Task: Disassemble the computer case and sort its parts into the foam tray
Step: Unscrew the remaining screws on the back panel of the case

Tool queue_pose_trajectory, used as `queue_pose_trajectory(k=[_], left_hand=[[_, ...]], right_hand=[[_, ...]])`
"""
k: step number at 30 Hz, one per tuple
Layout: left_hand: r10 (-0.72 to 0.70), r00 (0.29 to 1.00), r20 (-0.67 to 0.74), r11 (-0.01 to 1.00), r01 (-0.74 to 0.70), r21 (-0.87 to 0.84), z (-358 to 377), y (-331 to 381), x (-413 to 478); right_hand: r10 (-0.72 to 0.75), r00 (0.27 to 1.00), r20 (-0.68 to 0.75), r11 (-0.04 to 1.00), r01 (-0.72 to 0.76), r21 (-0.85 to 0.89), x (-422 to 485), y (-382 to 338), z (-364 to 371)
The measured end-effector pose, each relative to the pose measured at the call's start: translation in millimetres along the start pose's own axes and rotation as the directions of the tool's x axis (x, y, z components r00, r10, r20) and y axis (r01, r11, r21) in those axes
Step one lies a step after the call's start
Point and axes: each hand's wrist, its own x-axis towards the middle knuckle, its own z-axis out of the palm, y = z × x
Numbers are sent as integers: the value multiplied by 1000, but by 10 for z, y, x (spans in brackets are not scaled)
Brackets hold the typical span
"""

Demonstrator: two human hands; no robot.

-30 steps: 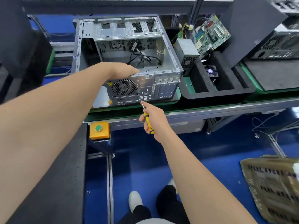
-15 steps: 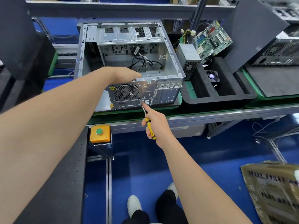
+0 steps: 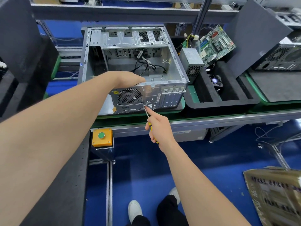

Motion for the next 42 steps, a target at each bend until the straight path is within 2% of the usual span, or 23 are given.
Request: queue_pose_trajectory(k=[2,3,5,6,8,11,15,17,18,20,22,24,26,27,28,29,30,31,35,37,39,41,42], left_hand=[[-6,1000,2,1000,6,6,-4,-2,0],[-11,1000,5,1000,11,6,-7,-2,-2],[-20,1000,6,1000,20,8,-13,3,-5],[-22,1000,4,1000,22,15,-16,8,-6],[-28,1000,-3,999,28,41,-20,17,-10],[-40,999,-5,997,40,66,-22,29,-17],[-31,999,16,993,29,110,-26,69,-20],[-33,999,41,990,27,135,-38,85,-20],[-36,998,56,990,27,141,-48,90,-18],[-40,996,81,988,27,150,-64,100,-12],[-45,995,87,988,31,153,-70,108,-12],[-38,996,79,989,26,143,-66,111,-11],[-29,997,68,991,20,130,-57,108,-9],[-28,998,61,993,20,119,-50,105,-3],[-27,998,52,994,21,109,-43,100,0],[-29,999,41,994,24,103,-35,96,3],[-30,999,26,994,27,102,-27,93,5],[-32,999,13,994,30,104,-20,91,7],[-37,999,-12,995,38,93,-14,89,-12],[-30,999,-23,995,31,92,-8,93,-14],[-19,999,-30,994,22,104,0,101,-28],[-15,999,-32,994,19,111,4,101,-39],[-13,999,-33,993,17,114,2,99,-43]], right_hand=[[-83,994,-67,985,72,-155,0,9,23],[-84,993,-88,984,69,-164,0,9,48],[81,996,-46,991,-75,109,-9,1,89],[173,984,40,944,-177,278,-10,11,82],[241,942,235,805,-329,494,-13,24,27],[168,872,459,569,-466,677,-5,35,-31],[25,771,636,180,-630,756,20,107,58],[-15,771,636,91,-633,769,37,135,114],[-2,794,608,116,-603,789,53,141,132],[52,842,537,248,-532,810,74,141,154],[121,895,430,489,-430,759,83,110,145],[145,957,251,765,-269,585,85,52,158],[64,998,-6,978,-62,198,56,-17,219],[-29,991,-133,994,15,-106,35,-48,256],[-135,967,-218,917,38,-398,16,-61,292],[-212,940,-267,805,13,-594,-2,-60,328],[-263,917,-301,724,-18,-690,-14,-50,358],[-289,902,-322,696,-33,-717,-11,-29,373],[-271,891,-364,805,2,-594,23,-47,326],[-220,912,-346,871,23,-491,43,-99,284],[-11,952,-306,972,-62,-225,56,-147,253],[216,962,-166,976,-208,63,67,-193,207],[270,960,-74,954,-256,157,72,-214,184]])
